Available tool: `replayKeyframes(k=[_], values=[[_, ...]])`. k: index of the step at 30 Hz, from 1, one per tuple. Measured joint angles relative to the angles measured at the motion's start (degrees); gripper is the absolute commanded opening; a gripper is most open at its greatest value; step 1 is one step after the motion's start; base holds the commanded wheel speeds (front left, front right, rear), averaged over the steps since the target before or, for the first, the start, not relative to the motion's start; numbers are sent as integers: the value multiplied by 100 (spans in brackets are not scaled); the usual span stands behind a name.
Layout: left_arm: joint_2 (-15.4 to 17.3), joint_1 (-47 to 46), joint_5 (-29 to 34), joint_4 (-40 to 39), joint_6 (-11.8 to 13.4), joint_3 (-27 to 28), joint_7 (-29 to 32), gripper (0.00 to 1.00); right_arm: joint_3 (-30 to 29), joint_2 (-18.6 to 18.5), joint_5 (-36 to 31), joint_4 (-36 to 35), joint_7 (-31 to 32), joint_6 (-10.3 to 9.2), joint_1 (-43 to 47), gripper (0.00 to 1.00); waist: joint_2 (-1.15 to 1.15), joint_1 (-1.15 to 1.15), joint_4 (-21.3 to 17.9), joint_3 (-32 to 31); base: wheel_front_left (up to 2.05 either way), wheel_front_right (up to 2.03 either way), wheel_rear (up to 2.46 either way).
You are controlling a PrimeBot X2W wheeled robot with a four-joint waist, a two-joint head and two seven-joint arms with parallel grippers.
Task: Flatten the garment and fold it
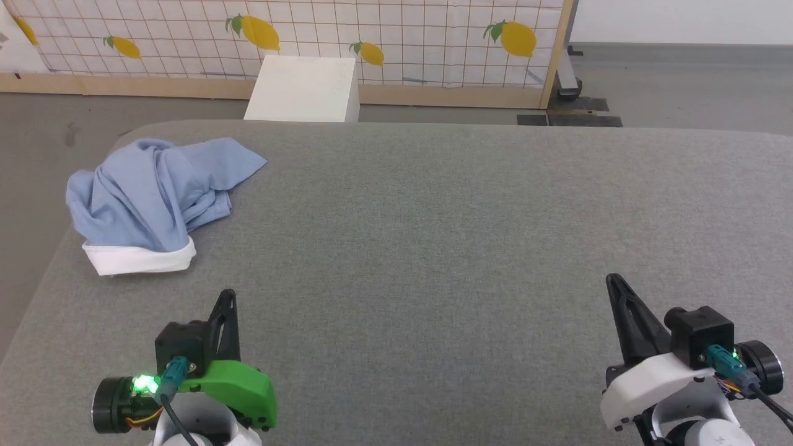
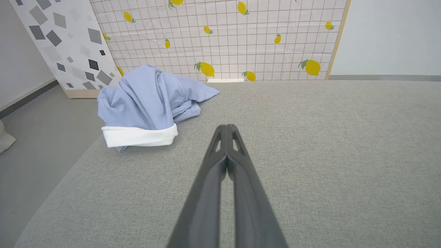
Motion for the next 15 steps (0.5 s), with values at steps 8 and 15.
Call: replayKeyframes(k=[8, 15], values=[[0, 0, 0, 0, 0, -1, 0, 0, 0, 0, 0, 0, 0, 0, 0, 0, 0, 0, 0, 0, 0, 0, 0], [1, 2, -31, 1, 0, -12, 0, 100, -1, -3, 1, 4, 0, 0, 3, 100, 0, 0, 0, 0, 0, 0, 0]])
